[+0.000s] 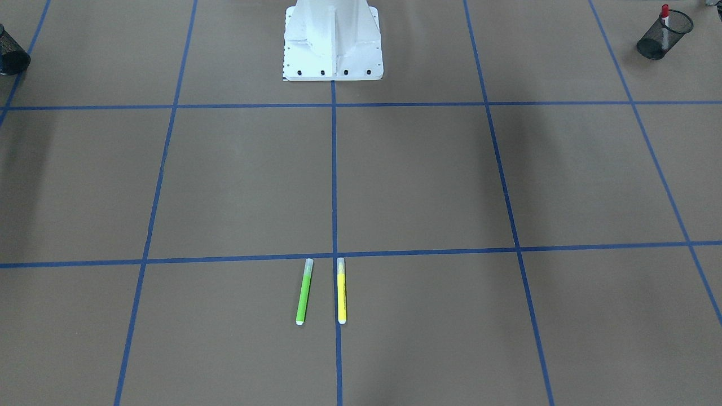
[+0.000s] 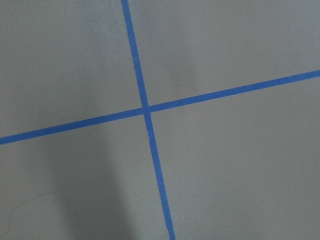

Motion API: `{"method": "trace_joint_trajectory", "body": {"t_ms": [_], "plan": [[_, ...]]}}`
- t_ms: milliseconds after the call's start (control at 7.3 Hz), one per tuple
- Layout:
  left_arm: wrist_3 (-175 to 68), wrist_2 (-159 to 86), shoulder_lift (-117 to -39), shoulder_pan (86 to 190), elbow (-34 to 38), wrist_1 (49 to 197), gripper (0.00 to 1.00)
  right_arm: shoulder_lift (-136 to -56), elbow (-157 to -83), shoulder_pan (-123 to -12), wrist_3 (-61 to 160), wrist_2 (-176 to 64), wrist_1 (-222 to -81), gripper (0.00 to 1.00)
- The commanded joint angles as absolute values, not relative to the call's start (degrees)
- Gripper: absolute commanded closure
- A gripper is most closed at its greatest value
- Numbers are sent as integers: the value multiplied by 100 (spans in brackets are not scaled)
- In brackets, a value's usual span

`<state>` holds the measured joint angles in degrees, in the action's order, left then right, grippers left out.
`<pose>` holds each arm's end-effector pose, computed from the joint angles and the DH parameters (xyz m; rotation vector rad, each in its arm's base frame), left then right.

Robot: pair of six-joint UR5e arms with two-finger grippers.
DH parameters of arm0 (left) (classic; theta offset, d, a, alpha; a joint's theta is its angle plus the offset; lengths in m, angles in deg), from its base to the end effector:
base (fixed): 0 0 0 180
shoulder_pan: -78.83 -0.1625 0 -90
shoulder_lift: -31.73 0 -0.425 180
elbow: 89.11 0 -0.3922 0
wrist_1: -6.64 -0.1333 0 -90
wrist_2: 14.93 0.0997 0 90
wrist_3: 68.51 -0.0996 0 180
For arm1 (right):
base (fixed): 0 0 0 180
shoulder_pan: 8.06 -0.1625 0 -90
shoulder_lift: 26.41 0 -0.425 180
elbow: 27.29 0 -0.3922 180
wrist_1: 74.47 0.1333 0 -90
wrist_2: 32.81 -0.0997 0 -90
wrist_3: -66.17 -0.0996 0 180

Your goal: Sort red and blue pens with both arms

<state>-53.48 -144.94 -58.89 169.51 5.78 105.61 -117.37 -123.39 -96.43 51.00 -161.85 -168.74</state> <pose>-0.0753 -0.5097 0.5988 0.1539 0.7201 -0.1735 0.0568 -0.4862 0.6281 -0.0853 -0.6776 0.2219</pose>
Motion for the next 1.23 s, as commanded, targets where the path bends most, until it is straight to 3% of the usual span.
{"method": "trace_joint_trajectory", "body": {"t_ms": [0, 1096], "plan": [[-5418, -14447, -5791, 16927, 555, 10561, 0, -11886, -12353, -9648, 5088, -16217, -16878, 0], [-5418, -14562, -5730, 16936, 502, 10596, 0, -11870, -12336, -9639, 5009, -16429, -16834, 0]]}}
